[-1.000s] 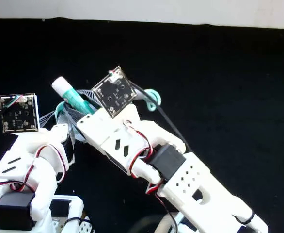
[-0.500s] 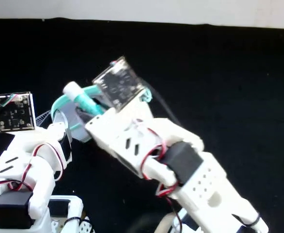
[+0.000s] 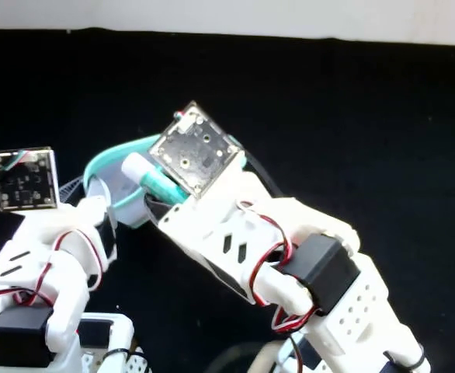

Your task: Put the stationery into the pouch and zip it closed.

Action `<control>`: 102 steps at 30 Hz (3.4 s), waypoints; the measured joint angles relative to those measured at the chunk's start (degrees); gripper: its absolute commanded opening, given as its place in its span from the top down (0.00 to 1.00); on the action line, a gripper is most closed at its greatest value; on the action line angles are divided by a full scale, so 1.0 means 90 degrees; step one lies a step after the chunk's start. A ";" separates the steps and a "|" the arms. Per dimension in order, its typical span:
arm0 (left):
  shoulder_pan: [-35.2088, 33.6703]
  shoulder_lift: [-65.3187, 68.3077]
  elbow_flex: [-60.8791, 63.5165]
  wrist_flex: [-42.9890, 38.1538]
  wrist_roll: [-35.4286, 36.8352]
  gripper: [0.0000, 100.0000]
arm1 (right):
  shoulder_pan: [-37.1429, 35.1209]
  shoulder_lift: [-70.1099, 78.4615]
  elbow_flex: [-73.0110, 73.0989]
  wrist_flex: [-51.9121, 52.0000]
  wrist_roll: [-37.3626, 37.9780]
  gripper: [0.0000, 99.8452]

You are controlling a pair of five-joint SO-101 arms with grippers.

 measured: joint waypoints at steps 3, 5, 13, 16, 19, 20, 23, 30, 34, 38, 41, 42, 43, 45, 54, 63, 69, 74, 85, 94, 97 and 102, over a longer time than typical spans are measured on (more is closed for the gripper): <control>0.0381 0.0000 0.0000 0.0000 -0.0020 0.99 | 0.0000 0.0000 0.0000 0.0215 0.0000 0.99; 0.0645 0.0000 0.0000 0.0000 -0.0176 0.99 | 0.0000 0.0000 0.0000 0.0371 0.0000 0.99; 0.1153 0.0000 0.0000 0.0000 -0.0381 0.99 | 0.0000 0.0000 0.0000 0.1074 0.0000 0.99; 0.1260 -0.0059 0.0127 0.0010 -0.0391 0.99 | 0.0000 0.0000 -0.0020 0.1280 0.0000 0.99; 0.1582 -0.0078 0.0293 0.0068 -0.0527 0.99 | 0.0059 0.0000 -0.0020 0.1514 0.0000 0.99; 0.1709 -0.0078 0.0352 0.0068 -0.0654 0.99 | 0.0127 0.0000 -0.0020 0.1563 0.0000 0.99; 0.2139 -0.0088 0.0469 0.0059 -0.0899 0.99 | 0.0400 0.0000 -0.0010 0.1670 0.0000 0.99; 0.2852 -0.0098 0.0635 0.0049 -0.0938 0.99 | 0.0606 0.0000 -0.0010 0.2208 0.0244 0.99; 0.2882 -0.0098 0.0654 0.0049 -0.0938 0.99 | 0.0606 -0.0010 0.0137 0.2295 0.0244 0.99; 0.2930 -0.0098 0.0674 0.0049 -0.0938 0.99 | 0.0596 -0.0078 0.0518 0.2149 0.0244 0.99; 0.2940 -0.0098 0.0674 0.0049 -0.0938 0.99 | 0.0596 -0.0088 0.0586 0.1895 0.0244 0.92; 0.2940 -0.0098 0.0674 0.0049 -0.0938 0.99 | 0.0596 -0.0088 0.0606 0.1807 0.0244 0.87; 0.2940 -0.0098 0.0694 0.0049 -0.0938 0.99 | 0.0596 -0.0088 0.0606 0.1709 0.0225 0.82; 0.2940 -0.0098 0.0762 0.0049 -0.0938 0.99 | 0.0596 -0.0088 0.0615 0.1485 -0.0049 0.70; 0.2950 -0.0098 0.0801 0.0029 -0.0938 0.99 | 0.0508 -0.0010 0.0625 0.0908 -0.0488 0.61; 0.2950 -0.0098 0.0879 0.0039 -0.0938 0.99 | 0.0557 0.0000 0.0322 0.0694 -0.0518 0.62; 0.2950 -0.0098 0.0879 0.0039 -0.0938 0.99 | 0.0586 -0.0010 -0.0830 0.1035 -0.0518 0.62; 0.2950 -0.0098 0.0879 0.0039 -0.0938 0.99 | 0.1162 -0.0010 -0.1328 0.1455 -0.0518 0.62; 0.2667 -0.0645 0.0977 0.0068 -0.0938 0.99 | 0.2393 -0.0010 -0.1397 0.2120 -0.0518 0.62; 0.1924 -0.0684 0.0977 -0.0029 -0.0928 0.99 | 0.3380 -0.0020 -0.1221 0.2374 -0.0518 0.62; 0.1758 -0.0684 0.0987 -0.0078 -0.0928 0.99 | 0.3507 -0.0020 -0.0625 0.2374 -0.0303 0.62; 0.1455 -0.0684 0.0987 -0.0186 -0.0918 0.99 | 0.3614 -0.0010 0.0625 0.2002 0.0049 0.62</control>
